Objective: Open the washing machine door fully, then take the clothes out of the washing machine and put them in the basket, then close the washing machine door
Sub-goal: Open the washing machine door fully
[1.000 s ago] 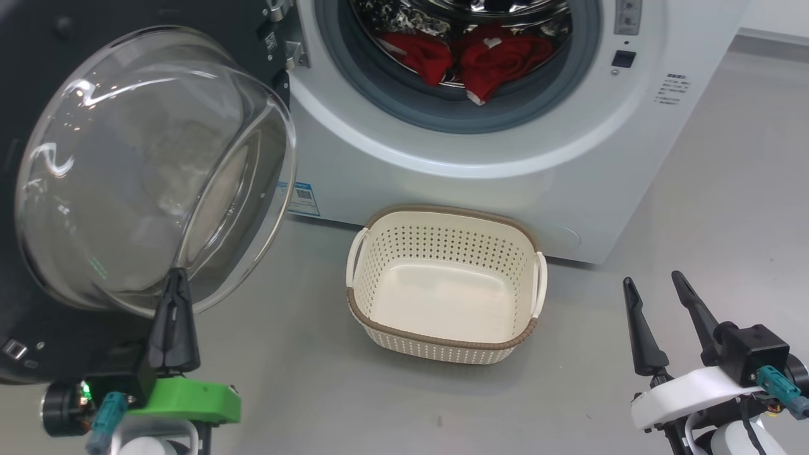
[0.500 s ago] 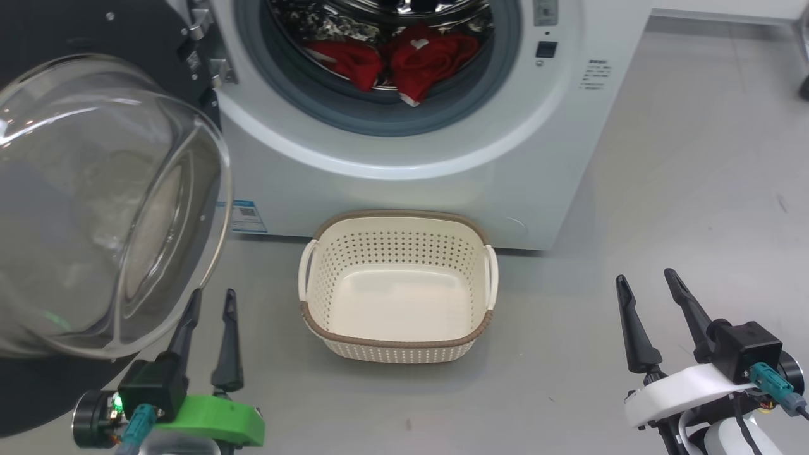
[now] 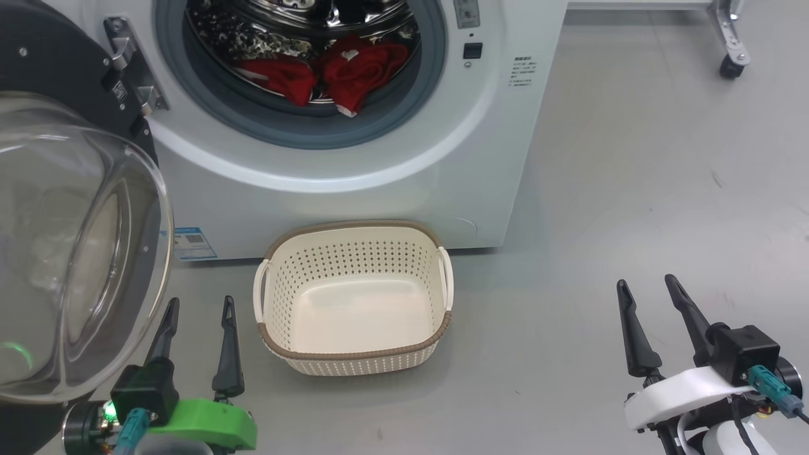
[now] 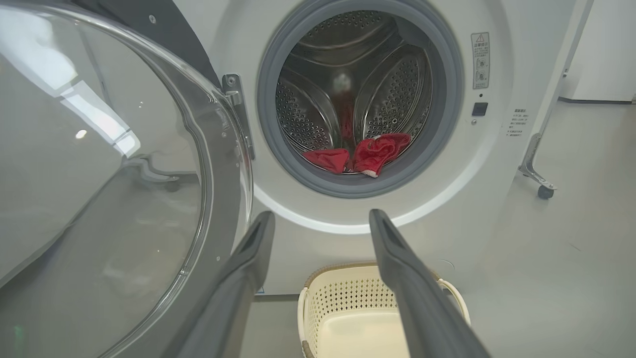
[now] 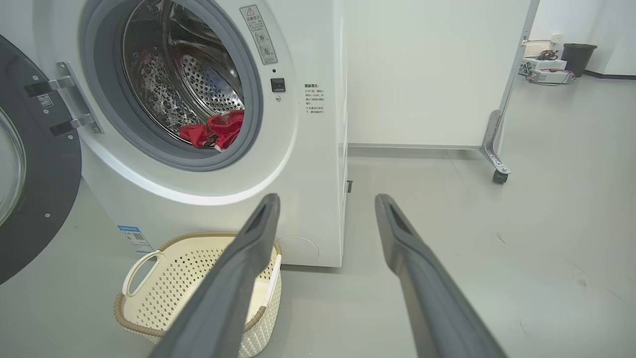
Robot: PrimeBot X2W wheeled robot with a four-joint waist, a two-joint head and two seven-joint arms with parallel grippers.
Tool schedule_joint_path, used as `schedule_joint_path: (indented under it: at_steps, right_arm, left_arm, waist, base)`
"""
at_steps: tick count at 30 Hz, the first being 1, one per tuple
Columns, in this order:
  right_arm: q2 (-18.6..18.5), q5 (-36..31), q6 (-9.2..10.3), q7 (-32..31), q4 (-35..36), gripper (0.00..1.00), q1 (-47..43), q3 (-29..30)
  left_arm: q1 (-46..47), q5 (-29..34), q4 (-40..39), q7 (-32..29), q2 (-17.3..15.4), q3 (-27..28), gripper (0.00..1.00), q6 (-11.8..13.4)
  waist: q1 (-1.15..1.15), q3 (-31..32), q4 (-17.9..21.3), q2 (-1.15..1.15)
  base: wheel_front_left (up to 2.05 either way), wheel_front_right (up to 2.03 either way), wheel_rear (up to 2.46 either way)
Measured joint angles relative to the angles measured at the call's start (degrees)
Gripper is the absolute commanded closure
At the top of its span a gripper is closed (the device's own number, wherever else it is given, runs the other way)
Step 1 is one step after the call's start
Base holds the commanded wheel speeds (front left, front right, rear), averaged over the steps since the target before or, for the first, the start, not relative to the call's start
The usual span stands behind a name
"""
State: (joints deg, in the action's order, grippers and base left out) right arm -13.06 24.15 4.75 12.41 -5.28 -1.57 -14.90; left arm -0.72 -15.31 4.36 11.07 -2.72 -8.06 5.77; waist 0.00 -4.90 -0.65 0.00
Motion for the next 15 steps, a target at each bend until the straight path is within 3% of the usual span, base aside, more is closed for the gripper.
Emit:
schedule_joint_path:
  at_steps: [15]
  right_arm:
    - [0.0,0.34,0.44,0.26,-0.18,0.0,-1.22,1.0]
  left_arm:
    - [-1.08,0.78,-0.13,-1.48,0.01,-0.88,0.0,0.29]
  waist:
    - [0.0,1.63,1.24,0.0]
  base:
    - [0.0,0.0,0.0]
